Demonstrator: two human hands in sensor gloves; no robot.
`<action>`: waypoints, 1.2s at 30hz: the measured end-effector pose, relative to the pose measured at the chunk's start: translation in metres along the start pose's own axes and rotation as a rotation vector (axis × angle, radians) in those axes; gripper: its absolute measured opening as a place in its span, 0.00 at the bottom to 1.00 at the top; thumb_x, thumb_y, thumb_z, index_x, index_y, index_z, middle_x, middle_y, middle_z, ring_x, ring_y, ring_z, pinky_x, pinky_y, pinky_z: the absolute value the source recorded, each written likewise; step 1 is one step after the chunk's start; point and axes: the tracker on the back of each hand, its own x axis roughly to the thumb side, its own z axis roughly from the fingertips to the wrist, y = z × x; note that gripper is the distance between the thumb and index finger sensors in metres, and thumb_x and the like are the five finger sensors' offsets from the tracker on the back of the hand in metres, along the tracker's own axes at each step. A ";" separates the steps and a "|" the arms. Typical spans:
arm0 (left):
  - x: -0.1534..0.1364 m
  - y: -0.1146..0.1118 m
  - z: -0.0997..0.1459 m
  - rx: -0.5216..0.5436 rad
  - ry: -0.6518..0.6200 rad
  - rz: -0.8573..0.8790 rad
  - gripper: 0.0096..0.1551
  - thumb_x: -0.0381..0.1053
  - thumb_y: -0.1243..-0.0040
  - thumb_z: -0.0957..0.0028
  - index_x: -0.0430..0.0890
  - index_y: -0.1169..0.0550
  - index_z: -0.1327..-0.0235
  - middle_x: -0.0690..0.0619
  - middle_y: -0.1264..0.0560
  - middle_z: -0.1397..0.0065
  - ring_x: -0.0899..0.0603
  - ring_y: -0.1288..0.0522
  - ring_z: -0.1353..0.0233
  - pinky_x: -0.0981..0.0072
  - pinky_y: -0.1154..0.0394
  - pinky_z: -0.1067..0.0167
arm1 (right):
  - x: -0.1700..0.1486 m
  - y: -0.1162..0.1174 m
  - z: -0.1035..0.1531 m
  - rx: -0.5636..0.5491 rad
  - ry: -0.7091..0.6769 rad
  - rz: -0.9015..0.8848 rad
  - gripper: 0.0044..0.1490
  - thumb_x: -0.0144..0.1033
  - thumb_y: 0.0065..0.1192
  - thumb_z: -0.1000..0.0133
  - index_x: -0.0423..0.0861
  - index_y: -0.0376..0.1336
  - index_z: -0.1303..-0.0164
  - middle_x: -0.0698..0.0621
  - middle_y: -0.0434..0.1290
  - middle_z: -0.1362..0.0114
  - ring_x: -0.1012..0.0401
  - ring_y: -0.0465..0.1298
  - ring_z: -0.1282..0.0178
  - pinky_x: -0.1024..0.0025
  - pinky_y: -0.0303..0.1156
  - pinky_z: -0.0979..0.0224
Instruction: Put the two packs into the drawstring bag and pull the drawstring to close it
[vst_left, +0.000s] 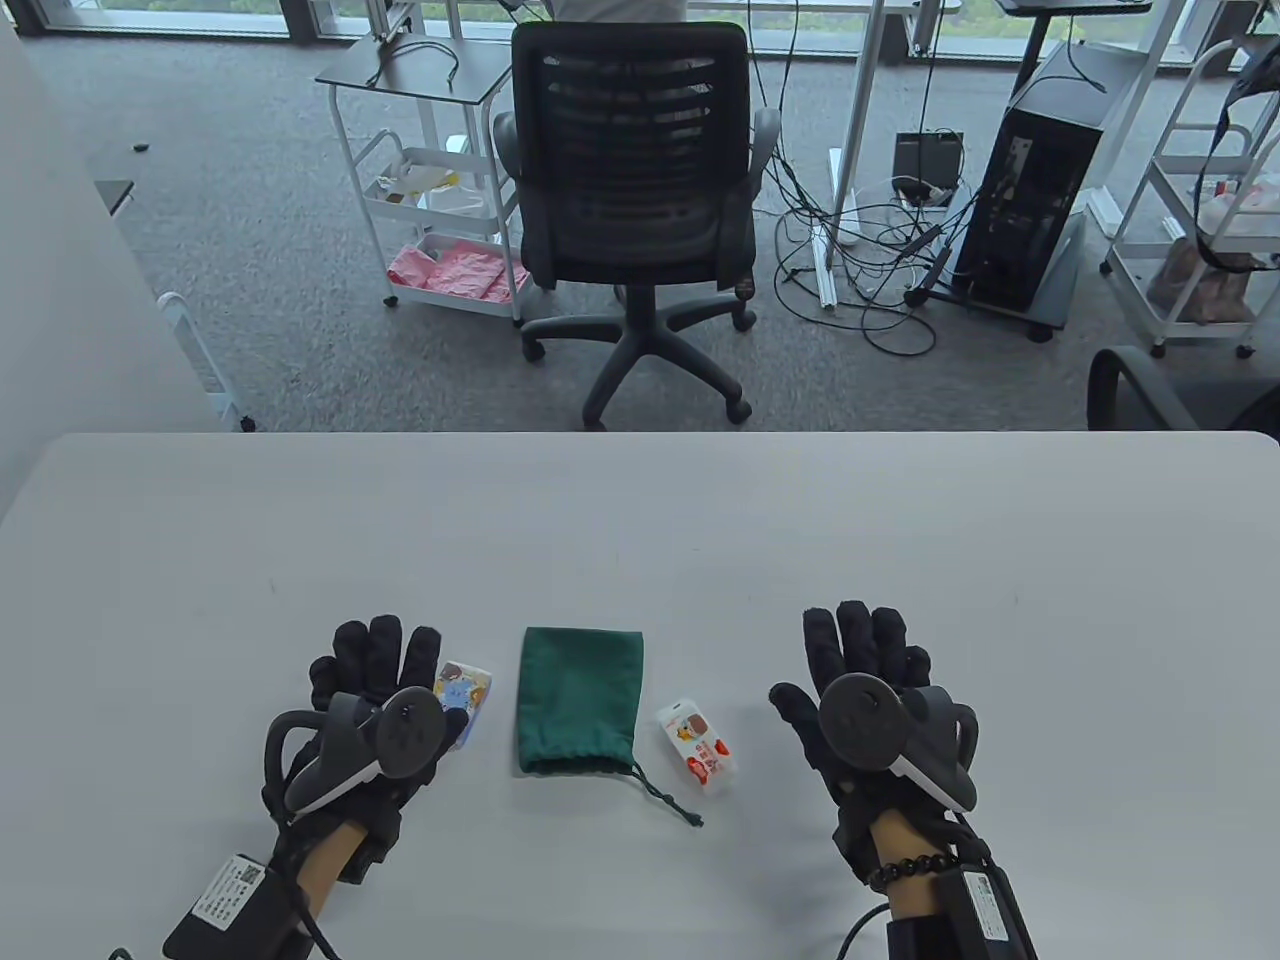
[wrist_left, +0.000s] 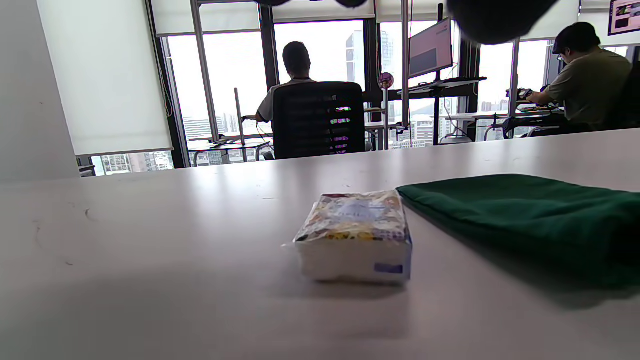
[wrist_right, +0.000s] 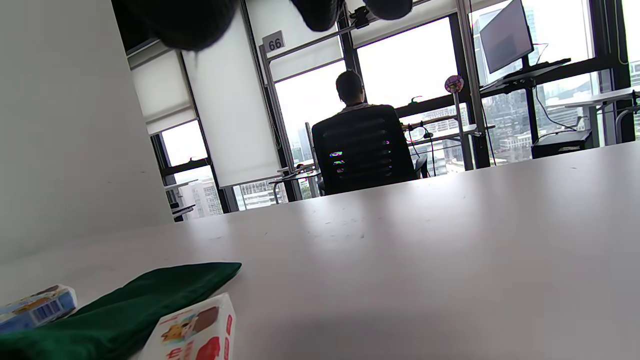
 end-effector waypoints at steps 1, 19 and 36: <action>0.004 0.000 0.000 -0.007 -0.012 0.004 0.49 0.68 0.52 0.43 0.46 0.51 0.17 0.32 0.57 0.15 0.19 0.55 0.19 0.22 0.50 0.28 | 0.000 0.000 0.000 0.000 0.001 0.000 0.50 0.53 0.52 0.40 0.38 0.44 0.16 0.29 0.41 0.15 0.29 0.40 0.19 0.24 0.42 0.26; 0.091 -0.034 -0.027 -0.219 -0.221 -0.307 0.48 0.70 0.50 0.47 0.47 0.43 0.19 0.36 0.46 0.15 0.22 0.47 0.17 0.23 0.48 0.28 | 0.009 0.002 -0.001 0.018 -0.032 0.004 0.48 0.52 0.52 0.40 0.38 0.46 0.17 0.29 0.42 0.15 0.29 0.41 0.19 0.24 0.42 0.26; 0.092 0.001 -0.031 0.084 -0.051 -0.174 0.25 0.60 0.46 0.43 0.51 0.19 0.39 0.46 0.20 0.32 0.38 0.16 0.39 0.40 0.23 0.37 | 0.019 0.021 -0.006 0.112 -0.047 -0.025 0.48 0.52 0.52 0.40 0.37 0.46 0.17 0.27 0.44 0.16 0.28 0.42 0.20 0.23 0.43 0.26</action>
